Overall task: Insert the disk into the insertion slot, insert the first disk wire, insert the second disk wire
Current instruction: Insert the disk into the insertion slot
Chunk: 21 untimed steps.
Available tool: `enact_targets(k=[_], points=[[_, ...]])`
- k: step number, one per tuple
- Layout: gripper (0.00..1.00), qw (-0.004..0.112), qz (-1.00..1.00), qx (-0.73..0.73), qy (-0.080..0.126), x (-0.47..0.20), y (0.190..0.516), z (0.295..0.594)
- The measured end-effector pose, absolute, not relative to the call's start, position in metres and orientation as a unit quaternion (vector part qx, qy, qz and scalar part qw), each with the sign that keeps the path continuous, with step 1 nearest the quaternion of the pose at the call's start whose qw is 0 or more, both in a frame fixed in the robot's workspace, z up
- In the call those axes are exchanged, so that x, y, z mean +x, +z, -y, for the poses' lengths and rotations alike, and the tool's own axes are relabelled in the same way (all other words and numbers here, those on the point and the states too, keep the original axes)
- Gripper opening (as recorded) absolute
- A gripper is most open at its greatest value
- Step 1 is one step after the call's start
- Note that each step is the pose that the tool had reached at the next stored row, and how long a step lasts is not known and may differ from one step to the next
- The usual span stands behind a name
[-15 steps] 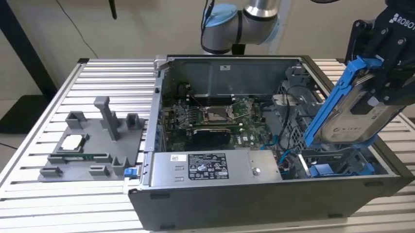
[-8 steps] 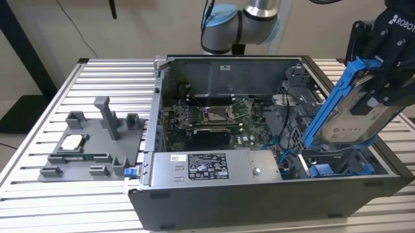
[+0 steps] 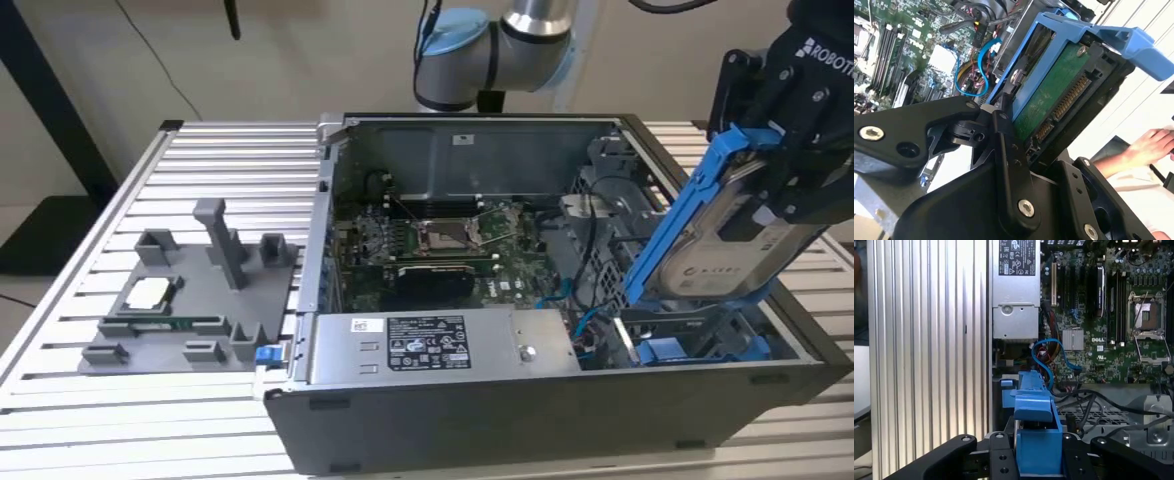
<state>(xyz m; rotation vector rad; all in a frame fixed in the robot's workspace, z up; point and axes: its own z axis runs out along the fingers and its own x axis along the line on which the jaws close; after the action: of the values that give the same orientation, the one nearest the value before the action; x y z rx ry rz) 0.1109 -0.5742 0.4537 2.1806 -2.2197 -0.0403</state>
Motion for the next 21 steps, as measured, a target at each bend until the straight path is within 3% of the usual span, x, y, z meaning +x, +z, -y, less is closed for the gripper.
enact_targets(k=[21], points=[[0.33, 0.015, 0.713, 0.701, -0.013, 0.126, 0.418, 0.573]])
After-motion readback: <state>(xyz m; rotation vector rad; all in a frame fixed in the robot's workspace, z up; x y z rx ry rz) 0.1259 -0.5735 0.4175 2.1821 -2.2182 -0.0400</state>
